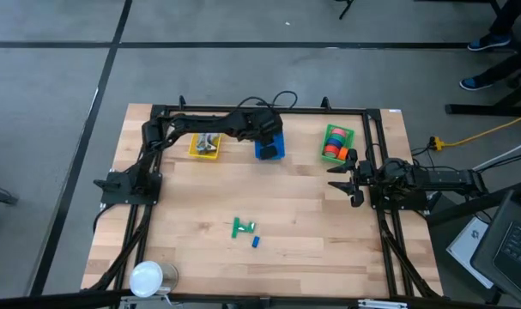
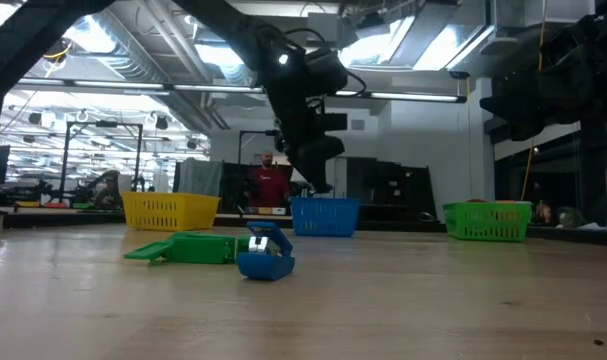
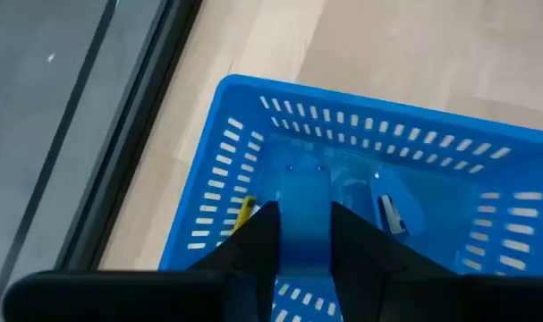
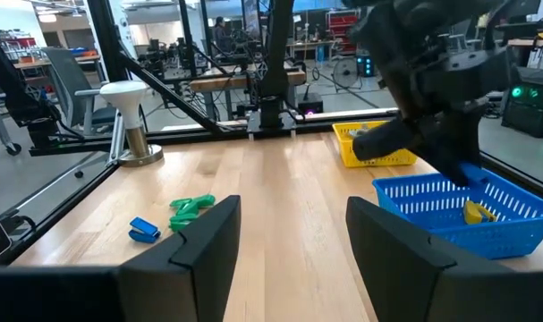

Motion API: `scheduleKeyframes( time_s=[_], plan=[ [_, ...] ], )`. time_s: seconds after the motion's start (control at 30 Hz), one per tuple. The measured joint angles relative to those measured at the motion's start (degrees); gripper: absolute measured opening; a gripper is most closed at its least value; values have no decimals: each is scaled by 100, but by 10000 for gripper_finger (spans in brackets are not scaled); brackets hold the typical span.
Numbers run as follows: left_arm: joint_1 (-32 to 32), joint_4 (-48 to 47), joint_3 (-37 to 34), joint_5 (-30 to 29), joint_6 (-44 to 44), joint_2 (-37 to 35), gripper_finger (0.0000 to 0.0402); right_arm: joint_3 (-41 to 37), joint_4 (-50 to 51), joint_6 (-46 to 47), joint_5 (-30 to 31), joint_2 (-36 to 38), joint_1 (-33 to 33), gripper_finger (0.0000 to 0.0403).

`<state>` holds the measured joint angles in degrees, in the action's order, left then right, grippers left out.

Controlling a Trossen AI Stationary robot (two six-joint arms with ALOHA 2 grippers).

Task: Pick and place Stapler, Stapler remover, tape
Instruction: Put the blue stapler into the blue basket

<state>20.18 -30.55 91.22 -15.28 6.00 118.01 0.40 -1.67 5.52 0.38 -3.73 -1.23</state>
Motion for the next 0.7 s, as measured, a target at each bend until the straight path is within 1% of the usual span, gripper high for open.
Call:
scheduleKeyframes(
  time_s=[0.13,0.2,0.33,0.5,0.7],
  plan=[
    [65,-5,2,279,-189,38,85,0,8,2,1,0,0,211],
    [71,34,2,311,-205,38,89,0,6,2,2,0,-1,211],
    [69,94,2,222,-227,38,101,-1,7,1,2,0,-2,211],
    [26,86,2,180,-222,38,126,-2,6,0,2,0,-2,211],
    [-190,35,154,-293,135,-30,155,-2,6,1,2,0,-2,210]
  ],
)
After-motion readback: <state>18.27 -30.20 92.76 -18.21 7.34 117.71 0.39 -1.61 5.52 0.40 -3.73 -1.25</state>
